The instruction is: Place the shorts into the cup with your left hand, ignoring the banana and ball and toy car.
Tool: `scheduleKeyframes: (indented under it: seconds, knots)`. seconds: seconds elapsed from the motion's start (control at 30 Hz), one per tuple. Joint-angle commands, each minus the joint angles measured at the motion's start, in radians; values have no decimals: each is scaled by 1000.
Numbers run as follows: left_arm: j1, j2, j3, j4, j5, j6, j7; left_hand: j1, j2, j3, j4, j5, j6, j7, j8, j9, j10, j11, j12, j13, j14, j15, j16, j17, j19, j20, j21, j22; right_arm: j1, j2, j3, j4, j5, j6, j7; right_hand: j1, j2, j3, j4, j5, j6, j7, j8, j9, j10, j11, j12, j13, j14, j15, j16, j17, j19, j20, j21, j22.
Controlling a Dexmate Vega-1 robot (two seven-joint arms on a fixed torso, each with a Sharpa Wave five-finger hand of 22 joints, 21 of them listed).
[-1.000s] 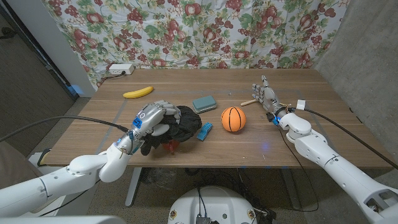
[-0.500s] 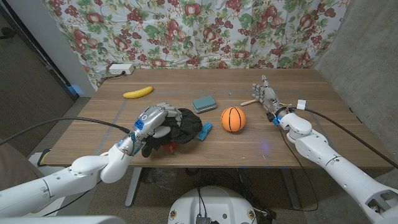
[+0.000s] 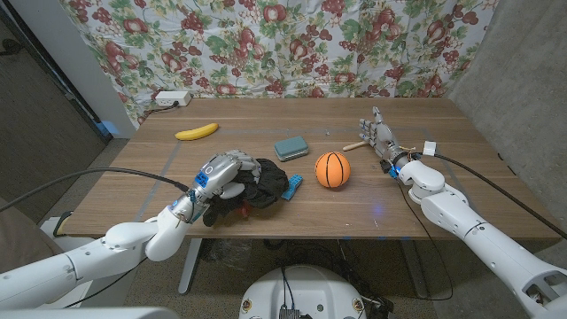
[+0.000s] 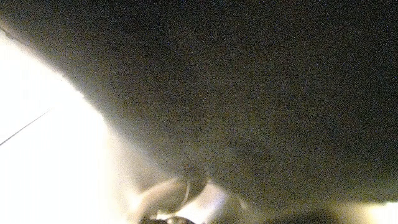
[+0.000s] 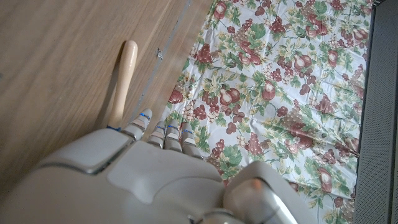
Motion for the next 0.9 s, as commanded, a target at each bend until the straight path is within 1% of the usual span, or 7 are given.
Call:
scheduleKeyframes:
  seconds: [0.03, 0.3, 0.53, 0.67, 0.83, 0.87, 0.9]
  knots:
    - [-11, -8, 12, 12, 6, -9, -11, 2, 11, 145, 140, -3, 39, 39, -5, 3, 11, -1, 3, 52, 141, -197, 4, 114, 46, -222, 3, 288, -6, -5, 0, -11, -3, -4, -3, 3, 14, 4, 0, -4, 4, 1, 0, 4, 0, 3, 3, 2, -3, -7, 1, 2, -1, 5, -4, 3]
    - [-16, -6, 24, 7, 10, -24, -30, 3, 13, 143, 140, -6, 43, 42, -8, -3, 17, 4, -3, 39, 143, -198, 2, 106, 44, -222, 4, 287, -15, -9, 3, -22, -2, -4, -8, 3, 15, 5, 0, -4, 4, 2, 0, 4, -1, 3, 3, 2, -3, -7, 1, 2, 0, 5, -4, 3]
    - [-3, 7, 22, -2, 8, -5, -35, 4, 8, 143, 137, -7, 47, 33, -17, -20, 22, 2, -10, 27, 140, -204, -3, 96, 41, -216, -1, 282, -29, -17, 8, -35, -1, -1, -15, 3, 15, 5, 0, -4, 4, 2, 0, 4, -2, 4, 3, 2, -3, -7, 1, 2, 0, 5, -4, 3]
    - [7, 12, 18, -9, 6, 16, -34, 2, 4, 142, 137, -8, 44, 32, -23, -28, 23, 1, -13, 21, 137, -206, -5, 92, 42, -213, -2, 279, -32, -19, 9, -39, -1, -1, -16, 3, 15, 5, 0, -4, 4, 3, 0, 4, -1, 3, 3, 2, -3, -6, 1, 2, 0, 5, -4, 3]
    - [17, 15, 17, -14, -13, 25, -43, -3, -5, 144, 137, -9, 37, 20, -35, -43, 27, 1, -18, 12, 124, -207, -10, 88, 38, -204, -15, 270, -32, -22, 9, -42, -2, -2, -14, 3, 15, 5, 0, -4, 4, 3, 0, 4, -1, 5, 3, 2, -3, -7, 1, 2, 0, 5, -4, 3]
    - [19, 15, 16, -15, -12, 28, -41, -8, -15, 145, 136, -10, 43, 19, -39, -54, 33, 2, -21, 4, 117, -210, -12, 85, 31, -197, -27, 261, -33, -22, 9, -45, -1, -4, -15, 4, 15, 5, 0, -4, 3, 2, 0, 4, -1, 5, 3, 2, -3, -7, 1, 2, 0, 5, -4, 3]
    - [20, 15, 16, -16, -12, 29, -42, -11, -18, 147, 138, -11, 43, 9, -42, -58, 37, 2, -24, -2, 112, -212, -14, 82, 29, -193, -33, 256, -35, -23, 10, -47, 0, -7, -17, 4, 15, 5, 0, -4, 4, 3, 0, 4, 0, 7, 3, 2, -2, -7, 1, 2, 0, 6, -4, 3]
